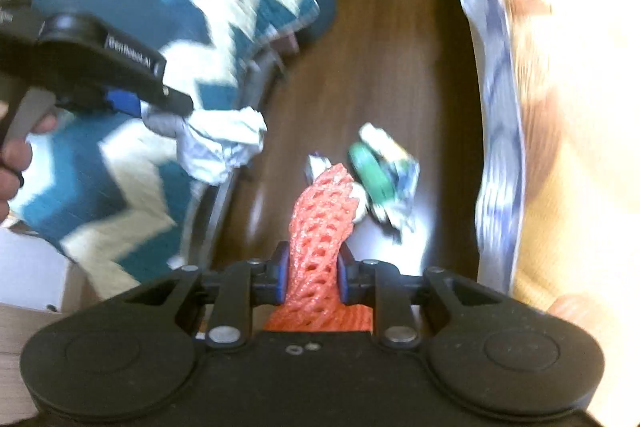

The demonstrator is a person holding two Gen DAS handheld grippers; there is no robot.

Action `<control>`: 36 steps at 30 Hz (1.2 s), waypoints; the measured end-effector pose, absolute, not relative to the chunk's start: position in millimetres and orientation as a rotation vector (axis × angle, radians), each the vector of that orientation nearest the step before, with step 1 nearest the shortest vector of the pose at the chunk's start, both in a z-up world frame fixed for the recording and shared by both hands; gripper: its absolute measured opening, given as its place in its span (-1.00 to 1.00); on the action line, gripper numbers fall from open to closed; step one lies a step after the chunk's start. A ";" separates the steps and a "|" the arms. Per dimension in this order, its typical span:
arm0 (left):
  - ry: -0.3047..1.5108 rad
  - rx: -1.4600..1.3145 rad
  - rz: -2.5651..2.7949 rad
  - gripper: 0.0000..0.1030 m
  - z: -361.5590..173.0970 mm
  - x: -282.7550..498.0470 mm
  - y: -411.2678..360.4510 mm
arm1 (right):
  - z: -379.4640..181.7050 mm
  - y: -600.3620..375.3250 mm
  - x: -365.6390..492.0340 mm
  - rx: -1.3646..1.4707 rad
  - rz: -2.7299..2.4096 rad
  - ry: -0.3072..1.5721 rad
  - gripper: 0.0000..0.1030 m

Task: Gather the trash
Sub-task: 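Carry the tissue and foam net with both tools over the wastebasket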

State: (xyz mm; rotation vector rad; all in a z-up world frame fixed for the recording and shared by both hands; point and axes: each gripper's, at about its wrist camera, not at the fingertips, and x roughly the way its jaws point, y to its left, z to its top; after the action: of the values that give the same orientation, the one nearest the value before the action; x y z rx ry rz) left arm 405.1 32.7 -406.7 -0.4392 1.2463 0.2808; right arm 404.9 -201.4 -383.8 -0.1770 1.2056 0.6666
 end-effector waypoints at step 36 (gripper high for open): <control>0.878 -0.402 0.405 -0.37 -80.1 302.8 257.4 | -84.7 100.1 422.2 -0.289 1.048 0.833 -0.56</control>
State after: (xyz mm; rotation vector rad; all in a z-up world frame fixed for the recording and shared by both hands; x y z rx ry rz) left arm 302.8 257.4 -80.1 -0.4016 0.8779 0.4053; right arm 422.2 100.1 -84.7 -0.2887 0.8332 1.0478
